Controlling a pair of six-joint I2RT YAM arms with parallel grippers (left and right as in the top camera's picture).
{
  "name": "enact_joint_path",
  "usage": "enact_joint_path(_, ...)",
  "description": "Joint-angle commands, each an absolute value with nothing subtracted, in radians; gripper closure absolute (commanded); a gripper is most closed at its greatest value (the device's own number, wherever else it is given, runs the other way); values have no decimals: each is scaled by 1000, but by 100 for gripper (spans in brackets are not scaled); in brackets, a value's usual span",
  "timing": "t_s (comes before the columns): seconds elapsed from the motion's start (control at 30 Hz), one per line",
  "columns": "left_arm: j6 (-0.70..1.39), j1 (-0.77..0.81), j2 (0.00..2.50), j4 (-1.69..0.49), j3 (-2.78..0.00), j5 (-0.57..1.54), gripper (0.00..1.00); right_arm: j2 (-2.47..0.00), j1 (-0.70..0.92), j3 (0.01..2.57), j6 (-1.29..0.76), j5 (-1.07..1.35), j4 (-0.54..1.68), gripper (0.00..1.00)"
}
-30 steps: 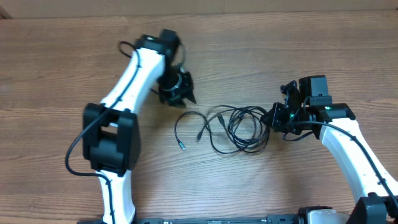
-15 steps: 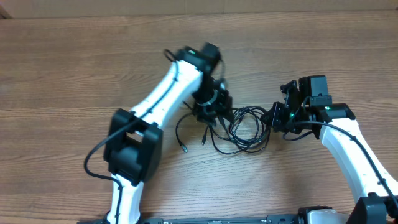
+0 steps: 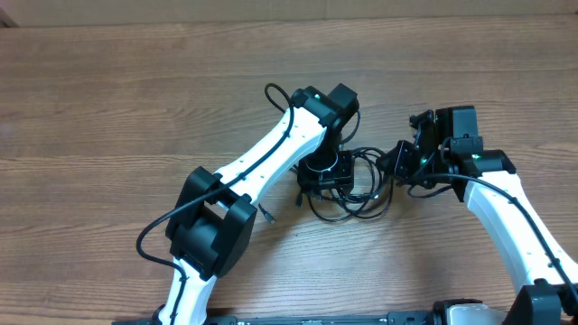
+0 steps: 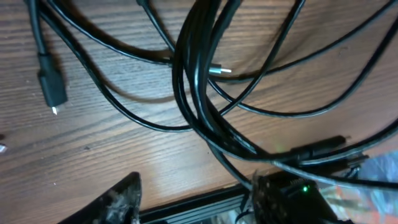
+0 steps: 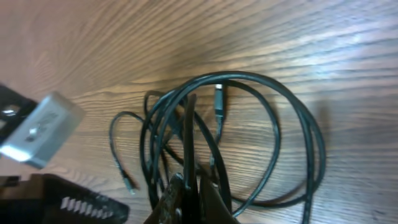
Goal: Untangle cables
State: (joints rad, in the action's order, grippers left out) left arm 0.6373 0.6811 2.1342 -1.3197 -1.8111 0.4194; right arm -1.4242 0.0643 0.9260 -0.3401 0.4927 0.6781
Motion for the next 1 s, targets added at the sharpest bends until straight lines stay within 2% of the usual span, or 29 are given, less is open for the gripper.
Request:
enact_joint_path(0.0, 679, 689, 2120, -1304, -1802, 385, 45, -1425, 60, 950, -345, 556, 659, 96)
enact_joint_path(0.5, 880, 701, 2121, -1277, -1802, 371, 46, -1425, 60, 950, -345, 564, 660, 96)
enact_joint_path(0.97, 927, 725, 2122, -1251, -1802, 365, 52, -1425, 60, 950, -345, 564, 659, 96)
